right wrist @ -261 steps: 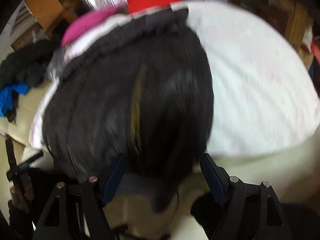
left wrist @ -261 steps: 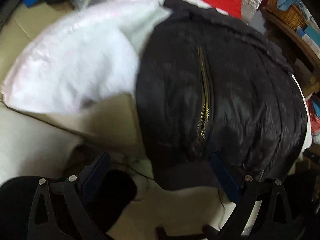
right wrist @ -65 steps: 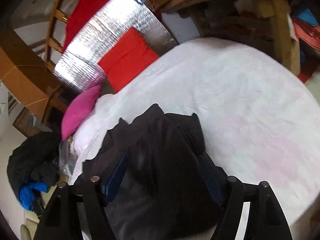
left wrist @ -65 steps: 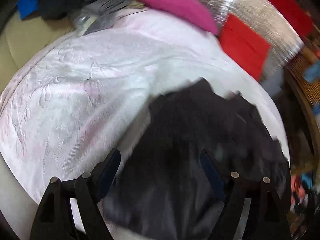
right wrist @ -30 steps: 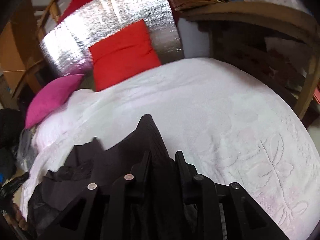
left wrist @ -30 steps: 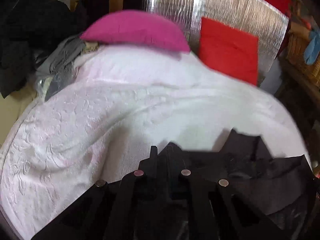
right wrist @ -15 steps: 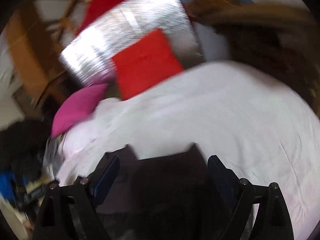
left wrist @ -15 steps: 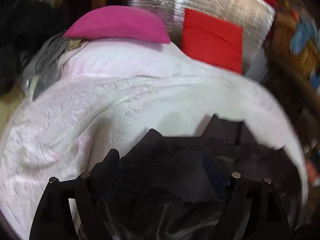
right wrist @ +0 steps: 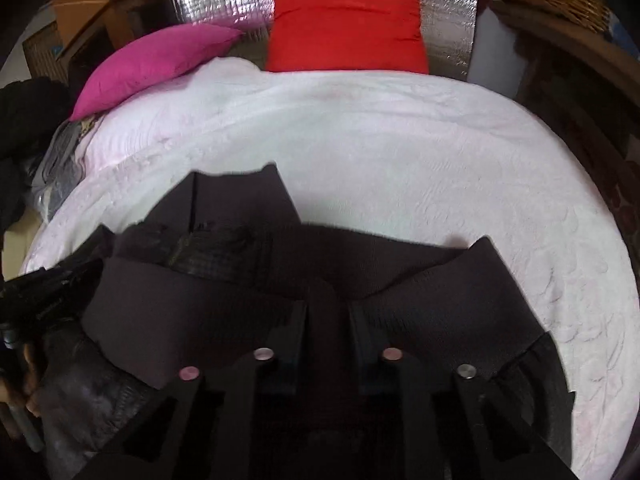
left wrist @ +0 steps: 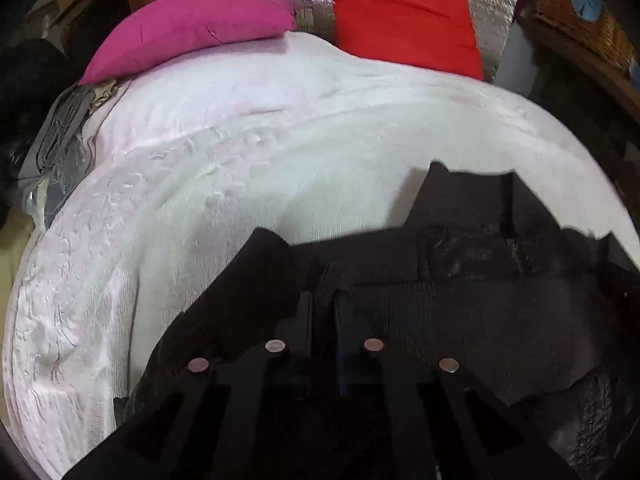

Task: Fold large clothes
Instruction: 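Smooth the folded jacket with both grippers and open them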

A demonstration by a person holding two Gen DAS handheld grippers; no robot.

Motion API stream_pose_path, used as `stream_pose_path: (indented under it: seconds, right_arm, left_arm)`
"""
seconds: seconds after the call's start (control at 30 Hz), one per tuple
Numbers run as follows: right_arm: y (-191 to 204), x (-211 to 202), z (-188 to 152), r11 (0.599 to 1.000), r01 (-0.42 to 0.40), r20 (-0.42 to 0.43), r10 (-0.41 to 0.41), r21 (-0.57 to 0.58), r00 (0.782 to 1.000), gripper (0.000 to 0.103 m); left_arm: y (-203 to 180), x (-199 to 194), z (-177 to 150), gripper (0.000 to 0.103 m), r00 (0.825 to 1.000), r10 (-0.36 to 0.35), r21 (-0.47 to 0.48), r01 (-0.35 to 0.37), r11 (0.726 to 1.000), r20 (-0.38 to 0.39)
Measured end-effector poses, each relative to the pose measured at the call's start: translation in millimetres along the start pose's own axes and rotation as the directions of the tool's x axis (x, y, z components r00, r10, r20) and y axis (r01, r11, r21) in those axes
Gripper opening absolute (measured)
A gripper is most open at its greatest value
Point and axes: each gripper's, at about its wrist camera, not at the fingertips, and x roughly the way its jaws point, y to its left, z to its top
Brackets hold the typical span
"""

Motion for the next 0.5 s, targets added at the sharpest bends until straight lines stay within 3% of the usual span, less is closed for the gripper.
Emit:
stream_pose_path:
  seconds: [0.23,0.43,0.5]
  right_arm:
    - [-7.0,-3.3,19.6,0.998,-0.025,0.092,0.019,0.062,0.996,0.012]
    - [-22.0,6.4,27.6,0.990,-0.008,0.114,-0.008,0.142,0.993,0.008]
    - [-33.4,18.8,25.5,0.982,-0.032,0.078,0.018,0.187,0.997,0.008]
  left_arm:
    - [8.2,-18.3,20.1,0.008,0.994,0.001,-0.077,0.007,0.997,0.106]
    - [9.3,-4.8,21.0,0.008,0.997,0.012,-0.104,-0.004,0.995,0.079]
    - [11.2,-0.6,20.2,0.009,0.998,0.014,-0.109,-0.006,0.994,0.064]
